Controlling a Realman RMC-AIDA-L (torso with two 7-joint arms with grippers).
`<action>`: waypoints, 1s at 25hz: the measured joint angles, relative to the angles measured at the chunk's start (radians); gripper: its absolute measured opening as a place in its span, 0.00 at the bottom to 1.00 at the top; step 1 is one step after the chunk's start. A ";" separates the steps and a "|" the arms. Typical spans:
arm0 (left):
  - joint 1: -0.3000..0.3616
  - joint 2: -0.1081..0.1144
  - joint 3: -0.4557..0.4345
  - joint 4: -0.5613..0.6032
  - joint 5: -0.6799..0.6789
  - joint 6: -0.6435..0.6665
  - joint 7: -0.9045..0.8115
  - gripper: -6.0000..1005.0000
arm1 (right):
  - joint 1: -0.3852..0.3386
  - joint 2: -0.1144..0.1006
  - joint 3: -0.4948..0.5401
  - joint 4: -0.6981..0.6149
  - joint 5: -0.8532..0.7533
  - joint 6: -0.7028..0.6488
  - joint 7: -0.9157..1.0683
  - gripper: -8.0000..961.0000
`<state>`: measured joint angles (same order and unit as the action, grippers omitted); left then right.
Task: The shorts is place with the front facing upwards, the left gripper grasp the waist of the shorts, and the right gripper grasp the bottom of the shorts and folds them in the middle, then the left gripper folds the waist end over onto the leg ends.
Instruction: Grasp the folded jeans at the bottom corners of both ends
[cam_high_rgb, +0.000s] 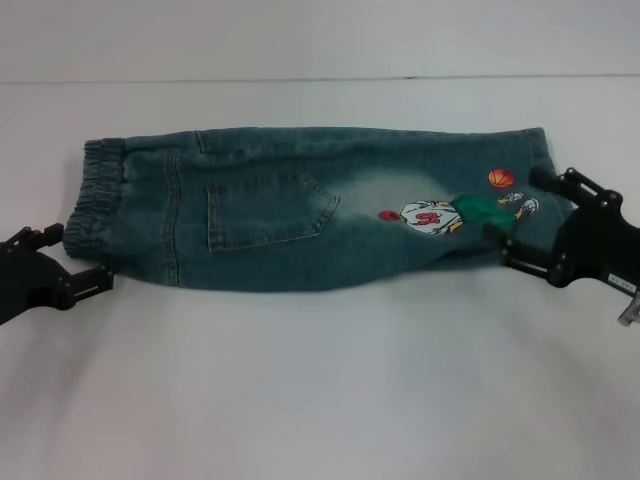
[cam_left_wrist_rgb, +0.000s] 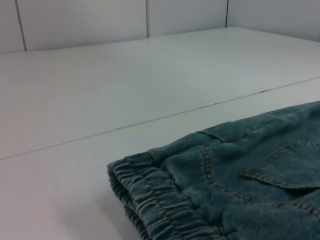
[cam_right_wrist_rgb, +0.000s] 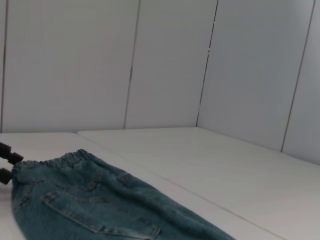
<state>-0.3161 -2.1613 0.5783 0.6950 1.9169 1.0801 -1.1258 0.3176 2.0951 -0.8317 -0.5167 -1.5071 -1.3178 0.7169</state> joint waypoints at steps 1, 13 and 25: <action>-0.001 0.000 0.000 -0.001 0.000 -0.004 0.000 0.85 | 0.003 -0.001 -0.004 0.006 -0.005 -0.003 -0.007 0.94; -0.016 0.004 0.001 -0.028 0.001 -0.068 -0.002 0.67 | 0.044 -0.007 -0.068 0.015 -0.166 -0.054 0.027 0.94; -0.016 -0.003 0.049 -0.027 -0.009 -0.064 0.041 0.34 | 0.044 -0.007 -0.085 0.015 -0.167 -0.086 0.032 0.94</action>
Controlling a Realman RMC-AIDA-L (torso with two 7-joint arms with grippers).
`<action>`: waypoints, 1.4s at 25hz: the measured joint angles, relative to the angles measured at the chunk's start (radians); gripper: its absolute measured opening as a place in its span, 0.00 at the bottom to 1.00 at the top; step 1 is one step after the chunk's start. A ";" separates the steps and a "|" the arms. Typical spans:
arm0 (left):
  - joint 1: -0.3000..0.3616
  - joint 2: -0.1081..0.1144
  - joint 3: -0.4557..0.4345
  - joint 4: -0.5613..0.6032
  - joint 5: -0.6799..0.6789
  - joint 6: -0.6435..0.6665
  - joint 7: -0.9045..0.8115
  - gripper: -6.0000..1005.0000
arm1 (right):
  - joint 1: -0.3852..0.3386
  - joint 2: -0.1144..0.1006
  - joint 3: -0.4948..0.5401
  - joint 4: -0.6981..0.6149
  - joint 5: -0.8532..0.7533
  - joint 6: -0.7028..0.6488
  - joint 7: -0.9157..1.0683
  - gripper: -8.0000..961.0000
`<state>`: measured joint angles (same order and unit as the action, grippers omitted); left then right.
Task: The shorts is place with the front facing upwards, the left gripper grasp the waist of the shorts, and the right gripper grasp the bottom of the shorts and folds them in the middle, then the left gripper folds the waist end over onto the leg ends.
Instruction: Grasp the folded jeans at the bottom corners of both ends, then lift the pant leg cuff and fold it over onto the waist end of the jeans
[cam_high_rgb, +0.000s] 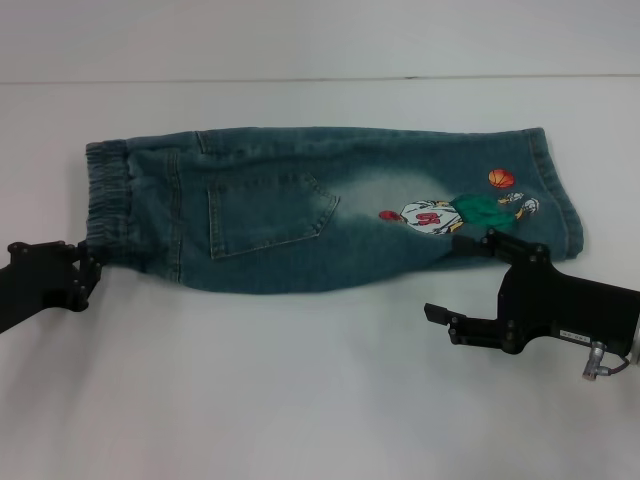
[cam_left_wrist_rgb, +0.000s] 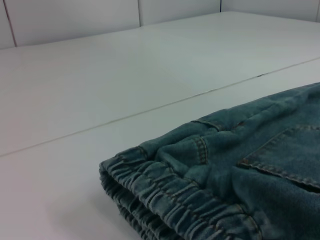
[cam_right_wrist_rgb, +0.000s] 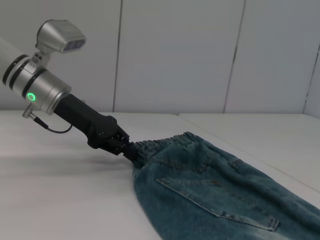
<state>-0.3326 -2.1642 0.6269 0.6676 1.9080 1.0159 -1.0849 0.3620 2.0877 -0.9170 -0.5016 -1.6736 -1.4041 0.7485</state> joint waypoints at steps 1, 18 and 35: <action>0.000 0.000 0.000 0.000 0.000 0.001 0.000 0.31 | 0.000 0.000 0.000 0.000 0.000 0.000 0.000 0.94; -0.007 0.006 0.003 0.239 0.023 0.276 -0.280 0.05 | 0.035 0.008 0.024 0.081 0.139 0.104 -0.057 0.85; -0.102 0.006 0.026 0.505 0.054 0.475 -0.628 0.05 | 0.283 0.022 0.024 0.401 0.400 0.397 -0.312 0.16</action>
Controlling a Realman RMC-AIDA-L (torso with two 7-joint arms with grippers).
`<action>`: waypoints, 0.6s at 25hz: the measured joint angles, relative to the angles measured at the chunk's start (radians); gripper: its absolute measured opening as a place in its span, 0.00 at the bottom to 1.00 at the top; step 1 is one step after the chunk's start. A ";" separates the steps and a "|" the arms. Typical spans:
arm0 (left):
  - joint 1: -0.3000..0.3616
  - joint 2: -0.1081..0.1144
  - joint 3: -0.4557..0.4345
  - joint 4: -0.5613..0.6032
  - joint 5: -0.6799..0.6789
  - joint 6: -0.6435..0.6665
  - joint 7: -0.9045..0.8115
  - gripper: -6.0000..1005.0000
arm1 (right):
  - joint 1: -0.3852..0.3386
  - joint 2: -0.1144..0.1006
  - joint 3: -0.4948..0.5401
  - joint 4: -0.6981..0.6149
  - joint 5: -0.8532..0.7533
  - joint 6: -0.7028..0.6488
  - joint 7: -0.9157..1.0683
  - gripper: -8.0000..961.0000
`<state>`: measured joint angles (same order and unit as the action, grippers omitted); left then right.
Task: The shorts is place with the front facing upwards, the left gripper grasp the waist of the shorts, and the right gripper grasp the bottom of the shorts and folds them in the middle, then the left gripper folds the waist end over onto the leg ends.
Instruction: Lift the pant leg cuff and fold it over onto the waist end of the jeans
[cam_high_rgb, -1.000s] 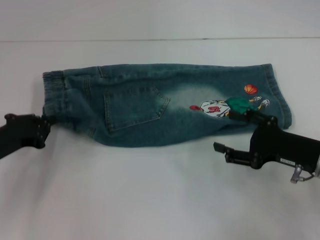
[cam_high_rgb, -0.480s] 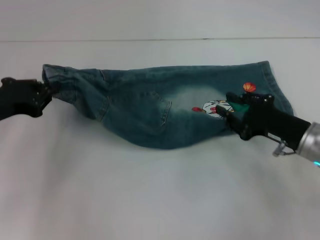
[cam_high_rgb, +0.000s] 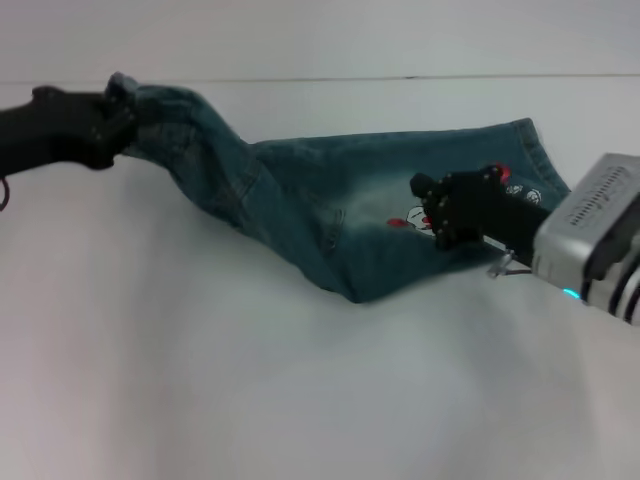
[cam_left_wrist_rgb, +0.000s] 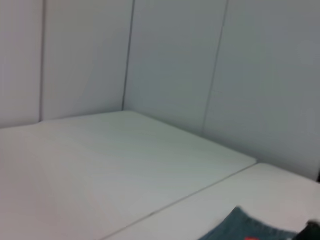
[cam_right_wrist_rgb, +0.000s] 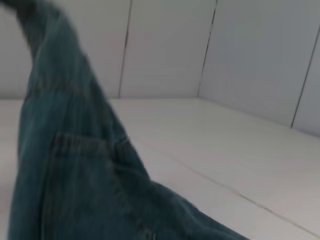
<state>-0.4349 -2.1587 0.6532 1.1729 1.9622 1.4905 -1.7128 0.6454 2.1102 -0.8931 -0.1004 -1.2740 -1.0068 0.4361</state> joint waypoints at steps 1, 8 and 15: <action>-0.008 0.000 0.001 0.013 0.000 0.009 -0.020 0.05 | 0.012 0.000 0.000 0.013 0.002 0.010 -0.008 0.11; -0.060 0.008 0.024 0.094 0.003 0.045 -0.135 0.05 | 0.087 0.005 -0.007 0.089 -0.001 0.066 -0.026 0.01; -0.107 0.008 0.042 0.112 -0.005 0.060 -0.182 0.05 | 0.215 0.011 -0.006 0.228 -0.033 0.130 -0.091 0.01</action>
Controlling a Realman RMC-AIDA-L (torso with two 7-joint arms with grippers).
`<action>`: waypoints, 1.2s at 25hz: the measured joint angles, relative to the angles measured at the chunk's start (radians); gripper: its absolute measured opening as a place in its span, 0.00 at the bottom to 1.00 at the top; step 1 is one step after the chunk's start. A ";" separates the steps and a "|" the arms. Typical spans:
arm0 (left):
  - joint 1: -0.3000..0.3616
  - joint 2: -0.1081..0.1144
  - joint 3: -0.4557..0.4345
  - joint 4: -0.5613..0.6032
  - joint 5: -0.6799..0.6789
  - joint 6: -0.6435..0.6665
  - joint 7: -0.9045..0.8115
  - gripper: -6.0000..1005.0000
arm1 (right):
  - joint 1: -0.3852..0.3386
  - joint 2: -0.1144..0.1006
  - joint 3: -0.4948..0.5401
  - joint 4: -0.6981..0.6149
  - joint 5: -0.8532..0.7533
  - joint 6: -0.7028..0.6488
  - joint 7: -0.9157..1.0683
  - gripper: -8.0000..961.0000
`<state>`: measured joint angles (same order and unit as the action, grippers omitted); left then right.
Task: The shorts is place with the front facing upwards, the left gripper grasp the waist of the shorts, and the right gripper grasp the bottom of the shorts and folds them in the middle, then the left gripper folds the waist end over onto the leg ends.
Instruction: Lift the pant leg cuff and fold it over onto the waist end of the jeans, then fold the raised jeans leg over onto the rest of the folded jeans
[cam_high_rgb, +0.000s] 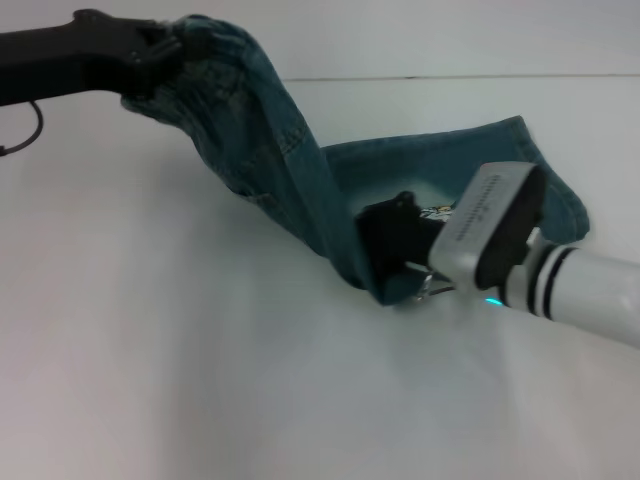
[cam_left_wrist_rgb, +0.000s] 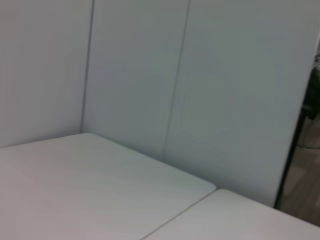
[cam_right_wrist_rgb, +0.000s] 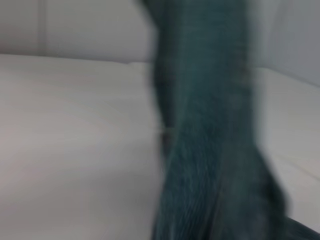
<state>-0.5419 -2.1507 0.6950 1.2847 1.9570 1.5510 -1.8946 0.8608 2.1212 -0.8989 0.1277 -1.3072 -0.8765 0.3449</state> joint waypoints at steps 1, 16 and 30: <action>-0.004 0.000 0.000 0.000 0.000 0.004 -0.005 0.05 | 0.018 0.000 0.009 0.019 -0.023 0.003 -0.003 0.01; -0.038 -0.011 0.080 -0.009 -0.023 -0.013 -0.030 0.06 | 0.001 -0.013 0.465 0.092 -0.532 -0.001 -0.075 0.01; -0.039 -0.016 0.271 -0.116 -0.089 -0.130 0.037 0.08 | -0.424 -0.034 0.294 -0.504 -0.582 -0.551 0.357 0.01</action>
<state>-0.5804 -2.1664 0.9663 1.1687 1.8682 1.4210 -1.8580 0.4366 2.0870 -0.6049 -0.3765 -1.8889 -1.4274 0.7017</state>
